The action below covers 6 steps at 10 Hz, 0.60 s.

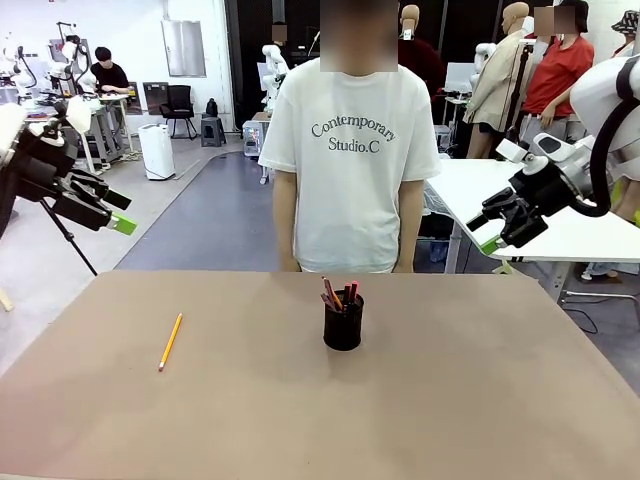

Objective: Place the pens into the pen holder.
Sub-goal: Pick up a writing instrument from the table and place it into the Pen holder.

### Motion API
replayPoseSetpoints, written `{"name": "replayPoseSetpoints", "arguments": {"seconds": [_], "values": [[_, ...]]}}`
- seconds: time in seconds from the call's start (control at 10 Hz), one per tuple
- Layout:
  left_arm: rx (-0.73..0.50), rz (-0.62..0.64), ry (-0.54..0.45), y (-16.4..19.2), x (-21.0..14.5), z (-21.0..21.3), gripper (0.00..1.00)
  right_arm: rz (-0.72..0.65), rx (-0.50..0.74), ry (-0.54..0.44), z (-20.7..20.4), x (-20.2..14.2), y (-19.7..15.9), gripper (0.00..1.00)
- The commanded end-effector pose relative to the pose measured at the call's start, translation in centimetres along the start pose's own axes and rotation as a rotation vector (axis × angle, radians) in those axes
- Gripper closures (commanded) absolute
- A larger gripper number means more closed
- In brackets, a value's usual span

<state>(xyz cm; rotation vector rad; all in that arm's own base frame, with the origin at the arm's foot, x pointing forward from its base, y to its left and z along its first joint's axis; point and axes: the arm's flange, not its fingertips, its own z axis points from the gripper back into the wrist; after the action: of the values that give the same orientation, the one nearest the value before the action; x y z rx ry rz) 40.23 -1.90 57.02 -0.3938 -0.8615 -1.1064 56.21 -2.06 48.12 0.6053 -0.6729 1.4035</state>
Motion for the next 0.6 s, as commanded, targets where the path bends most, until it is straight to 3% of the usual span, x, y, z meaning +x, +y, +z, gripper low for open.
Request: {"name": "replayPoseSetpoints", "arguments": {"seconds": [0.0,0.5], "values": [[-0.003,0.003,0.003,0.09,-0.05,0.19,0.00,0.004,-0.002,-0.010,0.05,0.14,0.01,0.00],[-0.003,0.003,0.003,0.09,-0.05,0.19,0.00,0.004,-0.002,-0.010,0.05,0.14,0.01,0.00]]}}
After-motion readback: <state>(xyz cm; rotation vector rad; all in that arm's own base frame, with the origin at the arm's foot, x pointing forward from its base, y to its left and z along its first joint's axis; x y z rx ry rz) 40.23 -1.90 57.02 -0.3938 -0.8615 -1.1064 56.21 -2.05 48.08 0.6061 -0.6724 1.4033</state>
